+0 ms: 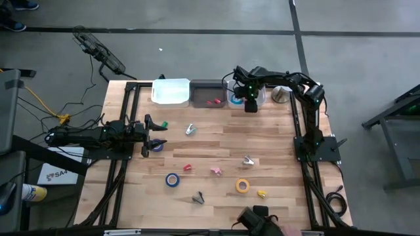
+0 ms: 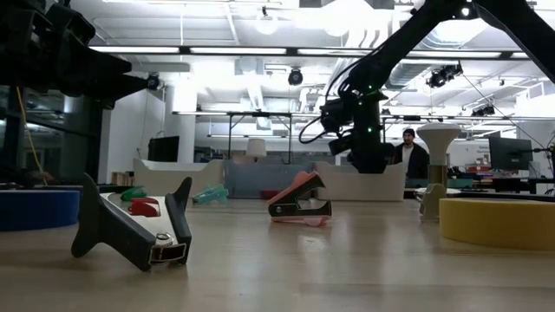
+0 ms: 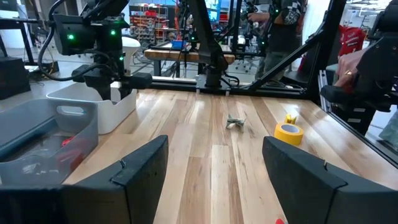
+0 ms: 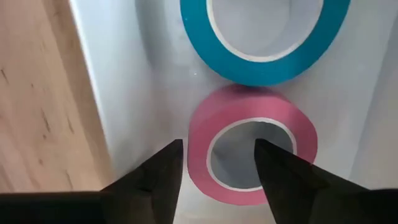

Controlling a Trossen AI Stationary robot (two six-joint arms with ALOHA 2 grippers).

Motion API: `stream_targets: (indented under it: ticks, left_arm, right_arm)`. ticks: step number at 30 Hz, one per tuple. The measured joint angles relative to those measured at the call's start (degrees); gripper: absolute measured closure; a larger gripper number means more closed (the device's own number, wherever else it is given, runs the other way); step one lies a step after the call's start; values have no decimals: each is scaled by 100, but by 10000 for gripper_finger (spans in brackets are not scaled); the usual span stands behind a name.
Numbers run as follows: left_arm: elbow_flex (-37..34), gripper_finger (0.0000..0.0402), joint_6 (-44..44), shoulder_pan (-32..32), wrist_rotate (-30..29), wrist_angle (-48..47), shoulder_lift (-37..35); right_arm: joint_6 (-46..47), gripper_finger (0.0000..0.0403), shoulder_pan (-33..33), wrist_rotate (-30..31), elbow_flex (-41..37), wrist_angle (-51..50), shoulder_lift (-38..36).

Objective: Pick and place Stapler, Stapler remover, tape
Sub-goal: Put the pink tape into the right white bin, then put the yellow tape into the right white bin

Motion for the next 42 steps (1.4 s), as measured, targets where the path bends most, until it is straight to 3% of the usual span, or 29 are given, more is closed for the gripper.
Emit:
stream_targets:
  ticks: [8,16,28,42]
  left_arm:
    - [0,143,0,-2,0,0,-1]
    - [0,143,0,-2,0,0,-2]
    - [0,143,0,-1,0,0,-1]
    - [0,143,0,0,0,-2,0]
  right_arm:
    - [191,203,0,135,-2,-44,-47]
    - [192,202,-17,150,-2,263,-606]
    - [1449,205,85,-367,-2,-188,-1774]
    - [2142,206,1250,-893,-2,-603,-2448]
